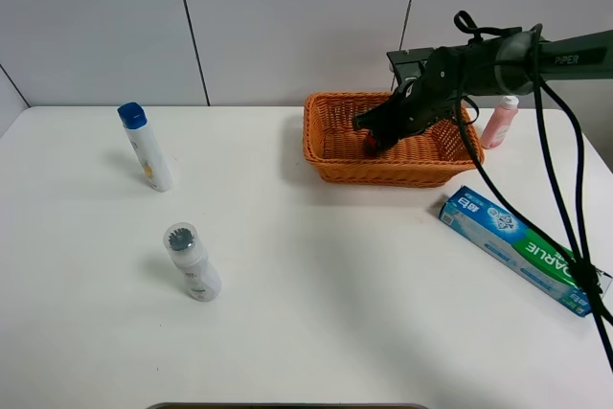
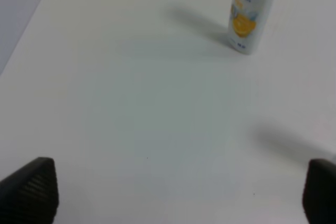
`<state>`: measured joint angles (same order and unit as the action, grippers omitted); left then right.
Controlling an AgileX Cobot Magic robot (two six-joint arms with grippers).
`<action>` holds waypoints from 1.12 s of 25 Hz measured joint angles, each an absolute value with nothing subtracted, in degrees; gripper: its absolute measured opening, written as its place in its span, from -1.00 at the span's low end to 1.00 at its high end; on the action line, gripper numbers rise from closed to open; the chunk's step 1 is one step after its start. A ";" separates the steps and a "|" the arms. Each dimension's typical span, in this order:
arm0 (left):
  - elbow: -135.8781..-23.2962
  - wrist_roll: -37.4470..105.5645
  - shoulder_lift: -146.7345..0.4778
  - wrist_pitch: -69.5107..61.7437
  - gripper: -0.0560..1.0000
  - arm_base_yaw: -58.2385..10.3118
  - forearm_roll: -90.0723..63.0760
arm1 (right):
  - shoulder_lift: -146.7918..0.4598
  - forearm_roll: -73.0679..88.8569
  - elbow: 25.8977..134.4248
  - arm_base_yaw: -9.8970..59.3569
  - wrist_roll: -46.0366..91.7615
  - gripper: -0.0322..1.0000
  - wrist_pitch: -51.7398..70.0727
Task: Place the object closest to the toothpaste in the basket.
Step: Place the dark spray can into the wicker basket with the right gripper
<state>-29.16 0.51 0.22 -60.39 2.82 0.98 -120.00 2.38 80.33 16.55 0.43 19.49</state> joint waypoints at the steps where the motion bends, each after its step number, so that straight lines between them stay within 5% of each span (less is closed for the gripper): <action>1: -29.16 0.51 0.22 -60.39 0.88 2.82 0.98 | -120.12 2.59 80.33 16.55 0.43 -0.27 19.44; 22: -29.16 0.51 0.22 -60.39 0.88 2.82 0.98 | -120.12 3.04 80.39 16.74 0.43 -0.27 19.54; 24: -29.16 0.51 0.22 -60.39 0.88 2.82 0.98 | -120.12 3.04 80.39 16.93 0.43 -0.18 19.54; 28: -29.16 0.51 0.22 -60.39 0.88 2.82 0.98 | -120.12 3.17 80.39 17.11 0.43 0.29 19.69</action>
<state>-29.16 0.51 0.22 -60.39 2.82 0.98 -120.12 3.17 80.39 17.11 0.43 19.69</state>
